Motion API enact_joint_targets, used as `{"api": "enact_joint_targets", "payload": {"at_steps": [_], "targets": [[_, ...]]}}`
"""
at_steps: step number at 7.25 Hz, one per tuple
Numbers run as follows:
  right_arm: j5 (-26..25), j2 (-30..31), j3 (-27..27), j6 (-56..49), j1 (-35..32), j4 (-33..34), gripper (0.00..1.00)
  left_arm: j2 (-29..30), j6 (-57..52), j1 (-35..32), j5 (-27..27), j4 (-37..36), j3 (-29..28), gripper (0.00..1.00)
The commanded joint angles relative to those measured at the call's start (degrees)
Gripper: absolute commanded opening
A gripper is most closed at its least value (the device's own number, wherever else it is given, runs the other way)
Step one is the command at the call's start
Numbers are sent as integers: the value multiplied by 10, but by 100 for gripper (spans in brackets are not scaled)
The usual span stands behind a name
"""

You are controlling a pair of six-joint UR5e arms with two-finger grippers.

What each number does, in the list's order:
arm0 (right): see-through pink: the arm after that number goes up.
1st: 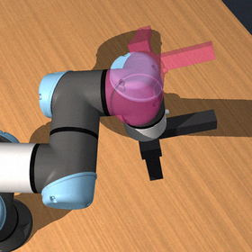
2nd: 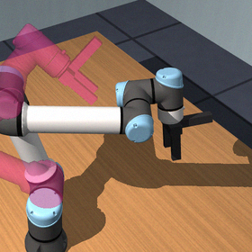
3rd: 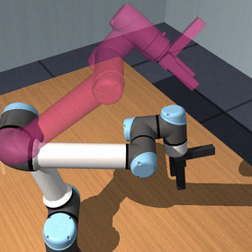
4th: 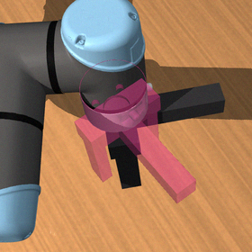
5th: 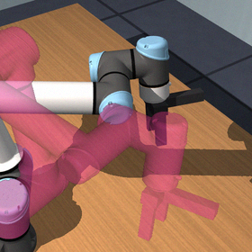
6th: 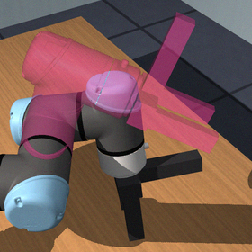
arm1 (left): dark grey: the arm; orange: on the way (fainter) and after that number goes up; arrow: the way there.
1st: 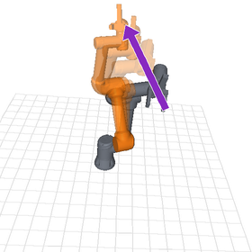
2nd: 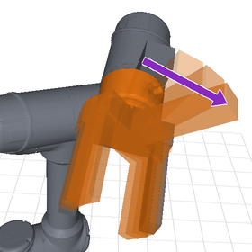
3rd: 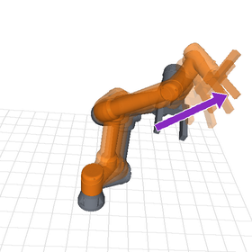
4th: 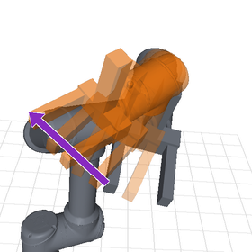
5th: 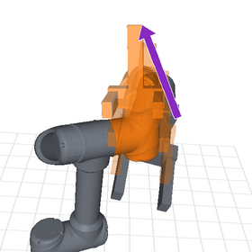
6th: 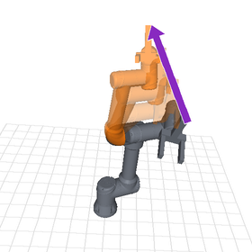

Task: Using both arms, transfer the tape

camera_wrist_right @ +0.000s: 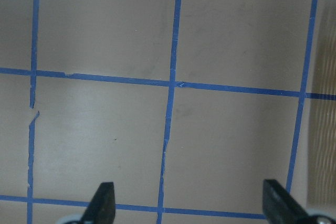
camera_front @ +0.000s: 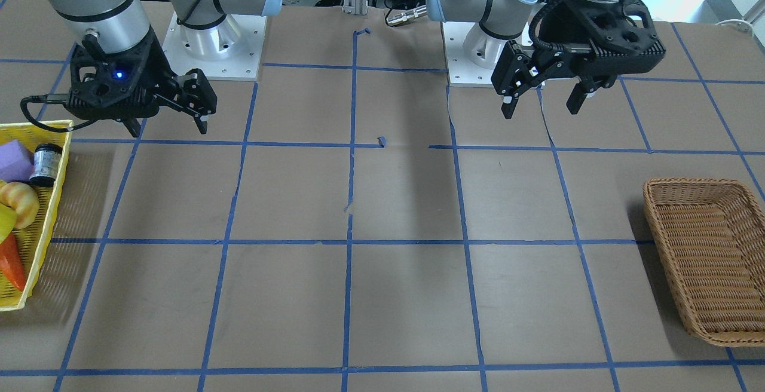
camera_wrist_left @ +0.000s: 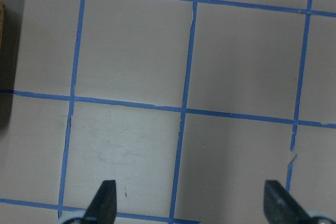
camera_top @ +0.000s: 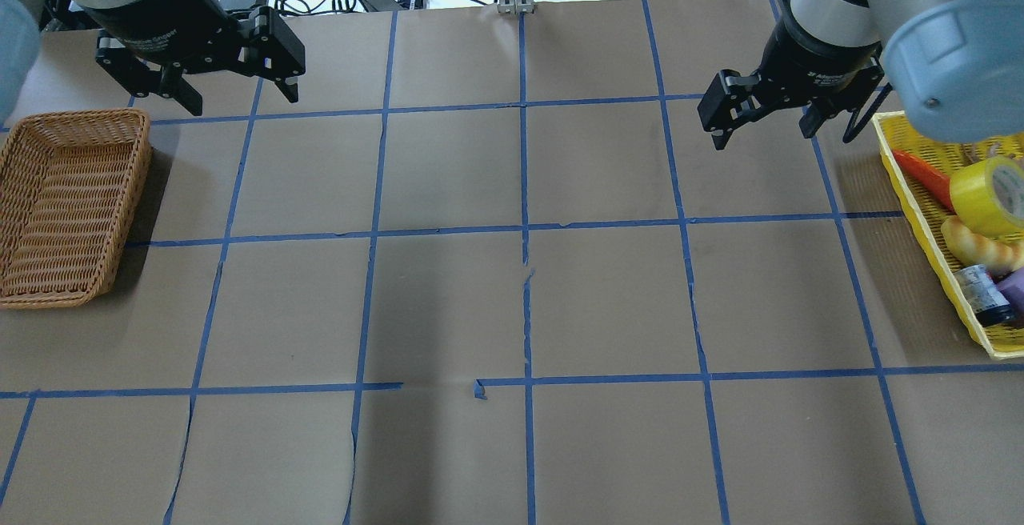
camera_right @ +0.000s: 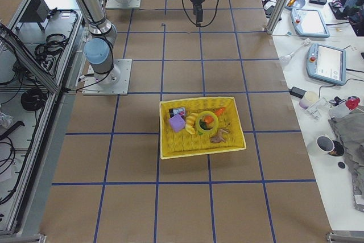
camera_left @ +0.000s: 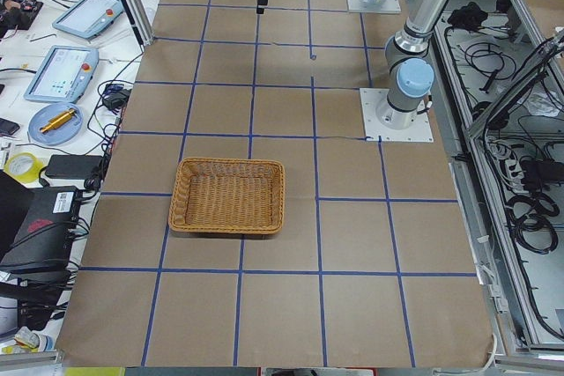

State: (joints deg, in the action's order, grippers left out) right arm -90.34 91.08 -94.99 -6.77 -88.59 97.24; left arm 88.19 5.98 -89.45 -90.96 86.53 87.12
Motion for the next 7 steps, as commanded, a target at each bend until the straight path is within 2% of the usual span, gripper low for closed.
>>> {"api": "enact_joint_targets", "payload": {"at_steps": [1,7], "targets": [[-4,2,-5,0,0,-2,100,-2,0,0,0,0,2,100],[-5,0,-6,0,0,-1,100,1,-2,0,4,-2,3,100]]}}
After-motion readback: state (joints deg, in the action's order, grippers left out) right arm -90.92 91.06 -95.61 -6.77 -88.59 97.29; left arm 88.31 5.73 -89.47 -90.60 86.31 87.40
